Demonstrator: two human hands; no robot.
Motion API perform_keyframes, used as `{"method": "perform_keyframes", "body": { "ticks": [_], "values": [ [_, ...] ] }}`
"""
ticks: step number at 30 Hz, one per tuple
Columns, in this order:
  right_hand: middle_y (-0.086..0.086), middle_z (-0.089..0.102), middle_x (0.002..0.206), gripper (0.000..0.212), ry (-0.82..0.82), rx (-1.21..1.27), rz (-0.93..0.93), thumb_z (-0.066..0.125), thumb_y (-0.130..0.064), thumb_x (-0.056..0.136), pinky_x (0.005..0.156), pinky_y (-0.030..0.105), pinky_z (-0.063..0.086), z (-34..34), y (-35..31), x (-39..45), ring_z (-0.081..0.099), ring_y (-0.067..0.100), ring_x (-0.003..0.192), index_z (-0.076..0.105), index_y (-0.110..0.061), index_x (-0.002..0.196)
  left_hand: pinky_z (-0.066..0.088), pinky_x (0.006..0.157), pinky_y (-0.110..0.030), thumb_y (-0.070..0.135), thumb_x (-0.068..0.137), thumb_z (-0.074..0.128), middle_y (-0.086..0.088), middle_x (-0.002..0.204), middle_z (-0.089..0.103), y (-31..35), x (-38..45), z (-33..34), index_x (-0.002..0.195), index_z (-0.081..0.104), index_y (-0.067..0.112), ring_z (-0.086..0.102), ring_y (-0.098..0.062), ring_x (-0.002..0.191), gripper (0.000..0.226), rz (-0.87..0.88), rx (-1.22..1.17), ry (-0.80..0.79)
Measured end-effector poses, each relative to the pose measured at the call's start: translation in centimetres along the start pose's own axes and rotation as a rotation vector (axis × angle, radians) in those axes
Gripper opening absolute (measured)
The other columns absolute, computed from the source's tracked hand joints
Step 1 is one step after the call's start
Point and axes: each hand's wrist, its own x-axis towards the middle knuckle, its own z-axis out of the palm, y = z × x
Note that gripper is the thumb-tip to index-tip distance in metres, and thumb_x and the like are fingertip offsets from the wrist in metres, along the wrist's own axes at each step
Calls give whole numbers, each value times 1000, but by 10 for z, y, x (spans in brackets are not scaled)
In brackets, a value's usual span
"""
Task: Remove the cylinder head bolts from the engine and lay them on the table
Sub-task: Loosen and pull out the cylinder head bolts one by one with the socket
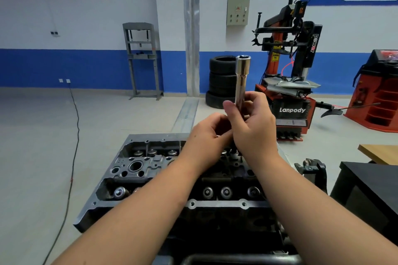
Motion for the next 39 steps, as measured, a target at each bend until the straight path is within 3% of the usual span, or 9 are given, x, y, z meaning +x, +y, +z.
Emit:
{"method": "perform_keyframes", "body": {
  "ticks": [3, 6, 9, 12, 18, 24, 27, 35, 39],
  "values": [
    [-7, 67, 81, 10, 1, 1, 7, 58, -33, 98, 64, 5, 42, -1, -2, 1, 63, 1, 77, 59, -23, 97, 62, 85, -35, 36, 101, 65, 10, 99, 78, 2, 1, 2, 105, 72, 30, 74, -8, 94, 10, 4, -19, 26],
    [-12, 66, 81, 12, -54, 13, 4, 49, -30, 102, 64, 5, 42, 1, -5, 0, 62, -2, 77, 58, -34, 95, 52, 87, -33, 45, 103, 46, 4, 105, 79, 5, 4, -1, 110, 74, 22, 73, -10, 101, 37, -73, -218, 62],
    [-16, 60, 80, 14, -58, -42, -43, 50, -26, 102, 68, 5, 39, 2, -3, 0, 58, -4, 77, 62, -29, 97, 53, 91, -35, 33, 104, 54, 6, 106, 79, 2, 3, -2, 112, 73, 24, 73, -8, 102, 23, -36, -228, 12],
    [-15, 56, 85, 14, 21, -113, -91, 61, -24, 96, 74, 6, 37, 0, 0, 1, 54, -5, 82, 66, -15, 106, 54, 84, -20, 24, 102, 63, 17, 103, 77, 2, 1, 1, 114, 69, 34, 72, -1, 101, 17, 41, -42, -104],
    [-13, 58, 82, 24, 72, -93, -86, 75, -30, 84, 67, 17, 45, 1, -2, 0, 59, 14, 74, 54, -28, 95, 56, 86, -31, 38, 93, 61, 18, 102, 72, 2, 0, 1, 100, 58, 48, 68, 1, 97, 12, 37, 156, -73],
    [-16, 61, 80, 4, -14, -44, -41, 61, -31, 95, 67, 12, 41, 2, 1, 0, 59, 3, 73, 62, -28, 93, 59, 89, -39, 45, 95, 56, 11, 105, 75, 3, 0, 4, 115, 67, 38, 70, -7, 98, 24, 46, 116, -68],
    [-19, 59, 78, 10, -63, -76, -43, 52, -30, 99, 68, 8, 38, 3, -1, 0, 57, -2, 77, 61, -28, 95, 59, 85, -47, 54, 104, 49, 5, 98, 76, 5, 0, 3, 111, 69, 36, 70, -20, 91, 28, 28, 6, -65],
    [-22, 55, 77, 10, -73, -95, -29, 55, -31, 97, 70, 7, 36, 2, -2, -1, 54, -5, 78, 63, -25, 98, 56, 74, -22, 35, 103, 60, 12, 102, 76, 3, 0, 1, 116, 68, 37, 72, -4, 91, 15, 83, -65, -71],
    [-19, 53, 75, 11, -83, -96, -29, 59, -40, 94, 67, 7, 36, 2, -2, -2, 54, -2, 75, 56, -30, 93, 57, 73, -18, 27, 100, 64, 17, 105, 75, 4, 2, 1, 119, 65, 51, 72, -4, 94, 32, 123, -63, -70]
  ]
}}
